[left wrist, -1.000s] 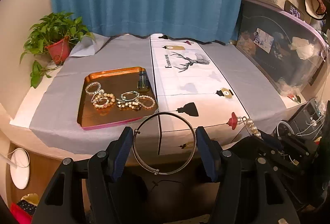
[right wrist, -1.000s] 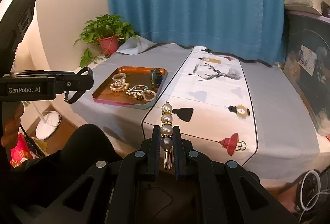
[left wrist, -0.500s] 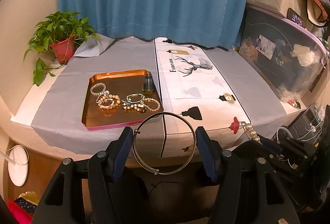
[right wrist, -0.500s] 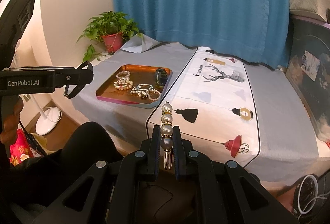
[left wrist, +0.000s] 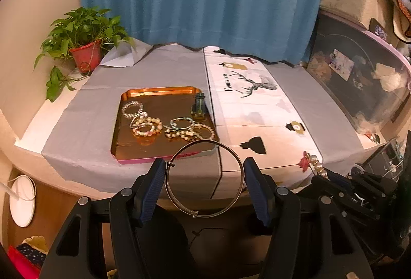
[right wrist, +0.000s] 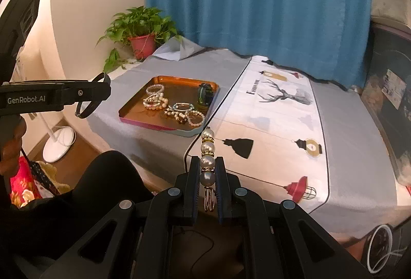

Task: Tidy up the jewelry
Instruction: 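Carry the silver bangle in the left tool while the right tool carries the pearl pin to the tray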

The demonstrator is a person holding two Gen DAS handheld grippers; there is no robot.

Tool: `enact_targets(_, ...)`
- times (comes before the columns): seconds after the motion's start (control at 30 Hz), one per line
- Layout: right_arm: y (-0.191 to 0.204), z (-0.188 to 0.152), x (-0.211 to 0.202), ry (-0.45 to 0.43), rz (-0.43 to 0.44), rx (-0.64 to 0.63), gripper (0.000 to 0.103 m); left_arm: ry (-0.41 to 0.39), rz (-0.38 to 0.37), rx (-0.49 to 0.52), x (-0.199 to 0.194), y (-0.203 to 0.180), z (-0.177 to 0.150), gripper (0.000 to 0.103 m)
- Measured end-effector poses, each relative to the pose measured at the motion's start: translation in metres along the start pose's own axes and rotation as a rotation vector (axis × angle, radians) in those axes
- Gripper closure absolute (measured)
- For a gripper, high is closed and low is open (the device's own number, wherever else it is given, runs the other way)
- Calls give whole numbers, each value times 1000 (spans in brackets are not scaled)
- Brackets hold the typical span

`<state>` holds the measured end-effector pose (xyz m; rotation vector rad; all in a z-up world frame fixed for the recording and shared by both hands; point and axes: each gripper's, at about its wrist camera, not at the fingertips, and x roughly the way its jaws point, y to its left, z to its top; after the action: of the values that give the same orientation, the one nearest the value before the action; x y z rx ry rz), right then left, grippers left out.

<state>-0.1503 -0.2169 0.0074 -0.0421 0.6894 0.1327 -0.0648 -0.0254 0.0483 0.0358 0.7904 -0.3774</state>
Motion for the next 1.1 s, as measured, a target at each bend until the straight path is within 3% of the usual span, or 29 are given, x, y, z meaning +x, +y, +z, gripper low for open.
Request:
enact_targets(0.77,46,51,84,67,94,-75,91,40,55,-90,45,71,19,45)
enact_targets(1.1,63,95,142,44,112,-99,91,4,115,-108,84,111,58,45)
